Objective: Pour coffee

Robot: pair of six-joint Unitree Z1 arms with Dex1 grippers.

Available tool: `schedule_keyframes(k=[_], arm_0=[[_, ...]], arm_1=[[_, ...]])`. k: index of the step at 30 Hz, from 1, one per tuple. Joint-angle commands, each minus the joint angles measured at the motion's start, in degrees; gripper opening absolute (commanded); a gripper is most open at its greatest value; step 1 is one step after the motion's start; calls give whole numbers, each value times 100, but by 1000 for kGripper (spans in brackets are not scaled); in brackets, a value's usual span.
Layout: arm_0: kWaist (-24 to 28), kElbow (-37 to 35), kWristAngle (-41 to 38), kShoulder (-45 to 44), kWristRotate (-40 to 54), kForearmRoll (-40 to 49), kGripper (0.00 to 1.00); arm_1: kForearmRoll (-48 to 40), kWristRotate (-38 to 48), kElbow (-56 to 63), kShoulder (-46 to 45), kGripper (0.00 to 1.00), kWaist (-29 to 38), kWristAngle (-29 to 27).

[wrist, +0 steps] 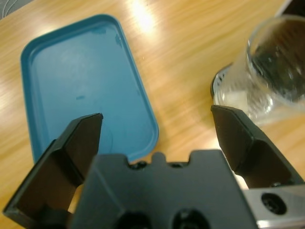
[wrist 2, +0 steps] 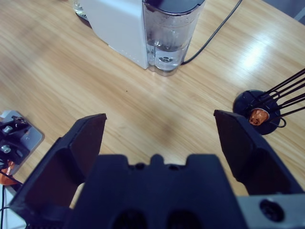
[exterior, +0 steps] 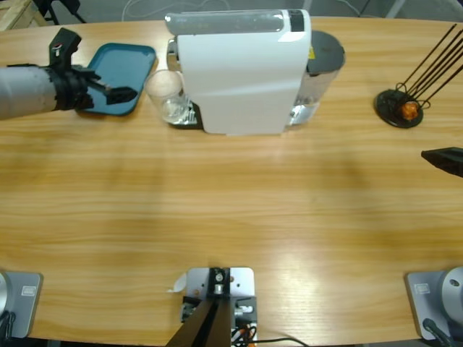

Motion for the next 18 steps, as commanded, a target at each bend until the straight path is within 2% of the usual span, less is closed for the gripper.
schedule_keyframes(k=[1, 13, 15, 18], arm_0=[[-239, -339, -65, 752, -205, -135, 1000], [-416, -306, -13, 657, -285, -84, 1000], [-292, -178, 14, 440, -301, 120, 1000], [-165, -169, -27, -224, -502, 946, 1000]], arm_1=[[16, 30, 203, -100, 987, 72, -89], [18, 30, 203, -118, 987, 77, -84], [37, 30, 163, -71, 987, 77, -40], [217, -149, -108, 195, 989, 77, -37]])
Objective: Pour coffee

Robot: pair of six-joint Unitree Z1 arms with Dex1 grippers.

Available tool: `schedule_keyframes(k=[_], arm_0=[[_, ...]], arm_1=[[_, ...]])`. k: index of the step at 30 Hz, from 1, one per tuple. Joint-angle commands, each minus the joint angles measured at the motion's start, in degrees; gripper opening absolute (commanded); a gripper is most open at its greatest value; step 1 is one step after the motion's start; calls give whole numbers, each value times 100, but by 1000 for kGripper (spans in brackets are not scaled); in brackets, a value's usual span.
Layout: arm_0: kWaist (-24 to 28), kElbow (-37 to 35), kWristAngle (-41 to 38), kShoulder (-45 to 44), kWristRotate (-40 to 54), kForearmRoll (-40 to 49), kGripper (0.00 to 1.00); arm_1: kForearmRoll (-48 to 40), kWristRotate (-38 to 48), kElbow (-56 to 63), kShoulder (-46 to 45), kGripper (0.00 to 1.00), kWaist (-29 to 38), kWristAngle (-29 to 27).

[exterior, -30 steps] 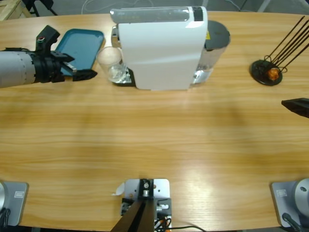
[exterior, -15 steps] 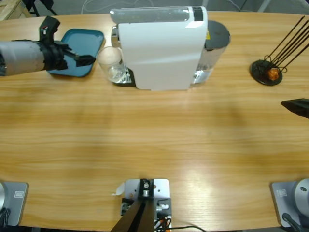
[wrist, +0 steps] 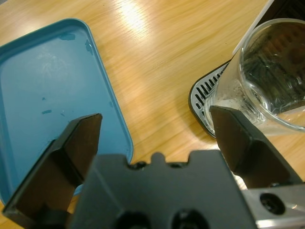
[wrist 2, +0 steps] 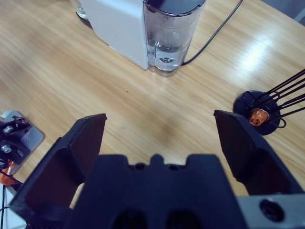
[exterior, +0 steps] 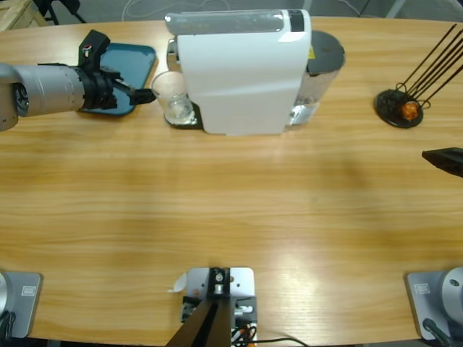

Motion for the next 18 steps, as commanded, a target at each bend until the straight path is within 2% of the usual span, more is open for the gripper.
schedule_keyframes(k=[1, 6, 8, 9, 12, 13, 14, 18], arm_0=[[180, 72, -54, -984, -313, 1364, 1000], [144, -24, -267, -2373, -319, 2519, 1000], [129, -37, -599, -2753, -319, 2742, 1000], [113, -30, -687, -2872, -312, 2849, 1000], [51, 236, -694, -3058, -39, 2974, 1000], [-26, 299, -613, -3104, 47, 2967, 1000], [-52, 294, -568, -3129, 100, 2965, 1000], [-58, 301, -394, -3058, 159, 2957, 1000]], arm_1=[[319, -288, -280, 376, 990, 65, -46], [784, -783, -1414, 1462, 998, 37, -60], [862, -836, -1801, 1861, 954, -67, 83], [911, -905, -2005, 2071, 837, -176, 250], [1219, -1119, -2741, 2779, 335, -580, 622], [1357, -1195, -3016, 3018, 93, -668, 700], [1491, -1267, -3286, 3240, 0, -743, 768], [1837, -1321, -4373, 4059, 0, -858, 754]])
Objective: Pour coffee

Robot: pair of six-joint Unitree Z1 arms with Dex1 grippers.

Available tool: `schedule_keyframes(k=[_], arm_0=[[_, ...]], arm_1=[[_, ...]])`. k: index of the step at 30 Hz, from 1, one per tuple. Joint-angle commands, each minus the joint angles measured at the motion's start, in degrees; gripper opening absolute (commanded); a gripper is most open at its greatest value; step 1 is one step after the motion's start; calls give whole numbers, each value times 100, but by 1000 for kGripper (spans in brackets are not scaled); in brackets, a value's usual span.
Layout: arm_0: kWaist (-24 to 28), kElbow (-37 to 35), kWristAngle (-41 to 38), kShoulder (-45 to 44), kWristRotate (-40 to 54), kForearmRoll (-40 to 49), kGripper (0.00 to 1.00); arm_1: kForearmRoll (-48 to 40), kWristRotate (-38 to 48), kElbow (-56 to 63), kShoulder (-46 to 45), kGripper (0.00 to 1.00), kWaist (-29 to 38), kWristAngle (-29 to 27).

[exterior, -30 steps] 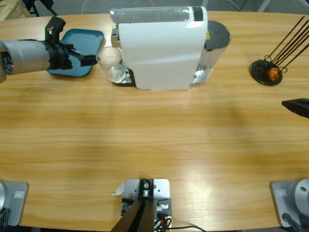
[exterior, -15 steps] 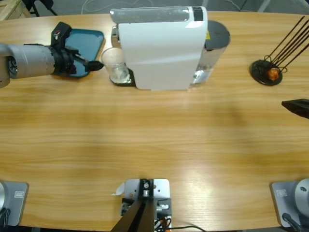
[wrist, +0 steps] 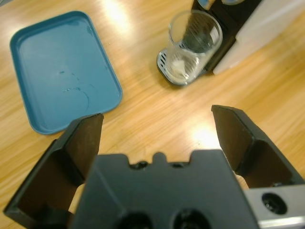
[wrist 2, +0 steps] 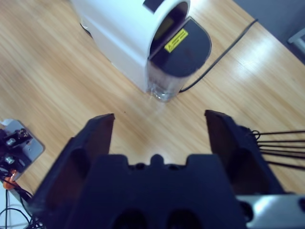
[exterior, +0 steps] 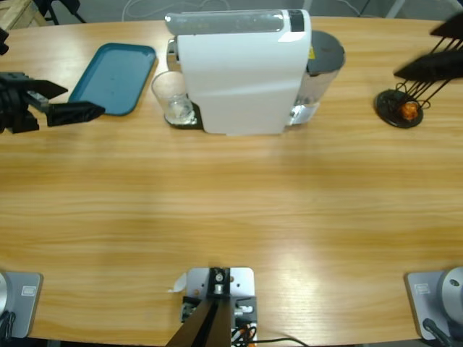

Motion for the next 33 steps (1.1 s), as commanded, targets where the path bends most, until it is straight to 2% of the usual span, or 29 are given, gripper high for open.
schedule_keyframes(k=[1, 9, 12, 33], arm_0=[[-112, 235, 209, -206, 245, 125, 1000], [-112, 271, 309, -406, 240, 239, 1000], [-112, 251, 304, -331, 231, 239, 1000], [-112, 149, 295, -48, 233, 276, 1000]], arm_1=[[781, -255, -1888, 1893, 0, -384, 220], [2145, -324, -4379, 3771, 0, -285, 203], [2409, -335, -4924, 4159, 0, -127, 167], [2458, -313, -4850, 4307, 0, 180, 132]])
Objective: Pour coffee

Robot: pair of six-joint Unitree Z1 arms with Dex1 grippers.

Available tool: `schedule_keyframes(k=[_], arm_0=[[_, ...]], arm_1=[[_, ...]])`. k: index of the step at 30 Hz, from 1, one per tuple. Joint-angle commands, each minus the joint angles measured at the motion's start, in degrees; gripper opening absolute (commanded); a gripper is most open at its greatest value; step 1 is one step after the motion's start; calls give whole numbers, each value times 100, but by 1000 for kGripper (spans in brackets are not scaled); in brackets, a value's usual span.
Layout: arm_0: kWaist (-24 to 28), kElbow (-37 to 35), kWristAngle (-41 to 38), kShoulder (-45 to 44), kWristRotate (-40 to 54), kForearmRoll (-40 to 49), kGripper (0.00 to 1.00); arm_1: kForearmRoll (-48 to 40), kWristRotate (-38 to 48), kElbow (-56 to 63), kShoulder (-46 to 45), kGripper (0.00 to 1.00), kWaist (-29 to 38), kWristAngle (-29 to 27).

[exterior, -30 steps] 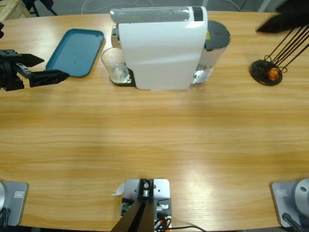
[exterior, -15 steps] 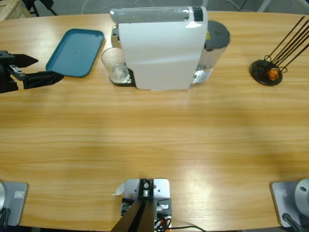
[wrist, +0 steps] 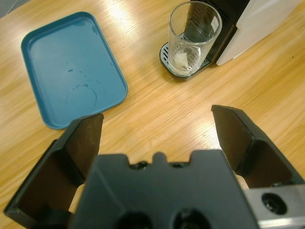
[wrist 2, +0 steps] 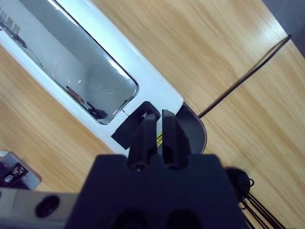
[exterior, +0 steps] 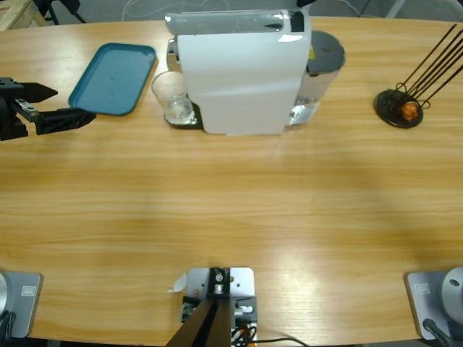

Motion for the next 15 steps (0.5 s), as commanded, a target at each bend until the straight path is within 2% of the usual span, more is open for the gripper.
schedule_keyframes(k=[1, 15], arm_0=[[-43, 80, 80, 234, 47, 80, 1000], [-43, 88, 80, 236, 47, 87, 1000]], arm_1=[[97, -38, 32, 290, 0, 237, 8], [90, -41, 313, 93, 0, 300, -166]])
